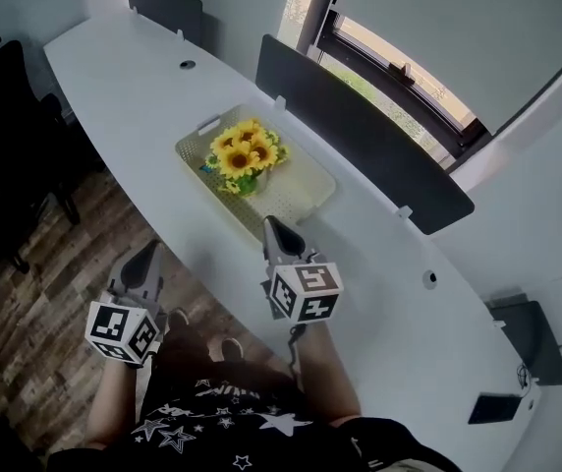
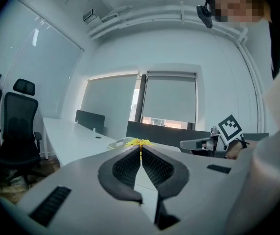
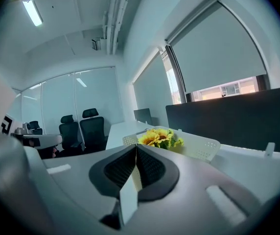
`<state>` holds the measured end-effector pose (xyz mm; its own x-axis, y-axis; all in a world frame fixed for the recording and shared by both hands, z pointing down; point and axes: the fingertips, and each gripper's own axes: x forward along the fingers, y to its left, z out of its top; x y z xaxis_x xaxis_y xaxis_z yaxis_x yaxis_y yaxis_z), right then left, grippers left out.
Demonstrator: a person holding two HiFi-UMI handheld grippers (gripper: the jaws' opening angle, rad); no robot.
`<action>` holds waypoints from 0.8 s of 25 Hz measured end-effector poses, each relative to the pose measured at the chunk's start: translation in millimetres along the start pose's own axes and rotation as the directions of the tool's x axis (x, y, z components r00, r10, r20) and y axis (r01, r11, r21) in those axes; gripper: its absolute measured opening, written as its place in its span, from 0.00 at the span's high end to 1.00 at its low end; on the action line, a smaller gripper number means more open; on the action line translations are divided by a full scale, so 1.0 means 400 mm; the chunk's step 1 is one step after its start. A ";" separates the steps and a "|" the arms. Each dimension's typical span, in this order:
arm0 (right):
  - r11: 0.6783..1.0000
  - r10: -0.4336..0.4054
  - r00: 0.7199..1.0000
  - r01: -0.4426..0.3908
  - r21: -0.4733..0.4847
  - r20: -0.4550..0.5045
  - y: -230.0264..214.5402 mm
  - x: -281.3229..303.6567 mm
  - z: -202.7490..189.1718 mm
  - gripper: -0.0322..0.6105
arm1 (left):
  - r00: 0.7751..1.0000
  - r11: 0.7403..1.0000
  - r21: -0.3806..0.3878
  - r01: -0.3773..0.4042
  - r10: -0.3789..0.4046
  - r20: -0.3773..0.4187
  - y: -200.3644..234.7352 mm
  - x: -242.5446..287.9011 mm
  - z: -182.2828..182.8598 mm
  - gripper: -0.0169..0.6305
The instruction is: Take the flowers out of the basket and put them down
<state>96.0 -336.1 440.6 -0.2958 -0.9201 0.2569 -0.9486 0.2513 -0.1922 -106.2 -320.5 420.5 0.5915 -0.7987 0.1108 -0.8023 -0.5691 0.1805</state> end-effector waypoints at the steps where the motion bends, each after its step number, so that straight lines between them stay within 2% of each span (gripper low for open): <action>1: 1.000 -0.012 1.000 0.013 0.020 -0.019 -0.005 0.016 -0.001 0.95 | 1.000 1.000 0.004 0.007 -0.007 -0.005 0.013 0.016 0.005 0.95; 4: 0.996 -0.033 0.997 0.038 0.086 -0.064 -0.015 0.063 0.009 0.95 | 0.998 0.999 -0.005 0.053 -0.053 -0.019 0.057 0.075 0.003 0.95; 9: 0.986 -0.154 0.984 0.159 0.057 -0.091 -0.059 0.120 0.042 0.94 | 0.987 0.988 0.004 0.155 -0.155 -0.038 0.112 0.187 0.029 0.95; 13: 0.968 -0.234 0.958 0.245 0.052 -0.165 -0.094 0.159 0.027 0.94 | 0.971 0.973 -0.002 0.233 -0.232 -0.056 0.151 0.272 0.035 0.95; 20: 0.958 -0.273 0.925 0.286 0.011 -0.265 -0.101 0.221 -0.008 0.87 | 0.942 0.945 -0.020 0.326 -0.327 -0.080 0.198 0.378 0.036 0.95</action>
<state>107.8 -426.7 474.0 -0.0447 -0.8399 0.5410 -0.9923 -0.0255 -0.1215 -81.6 -489.2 437.6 0.8255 -0.5506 0.1241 -0.5638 -0.7944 0.2260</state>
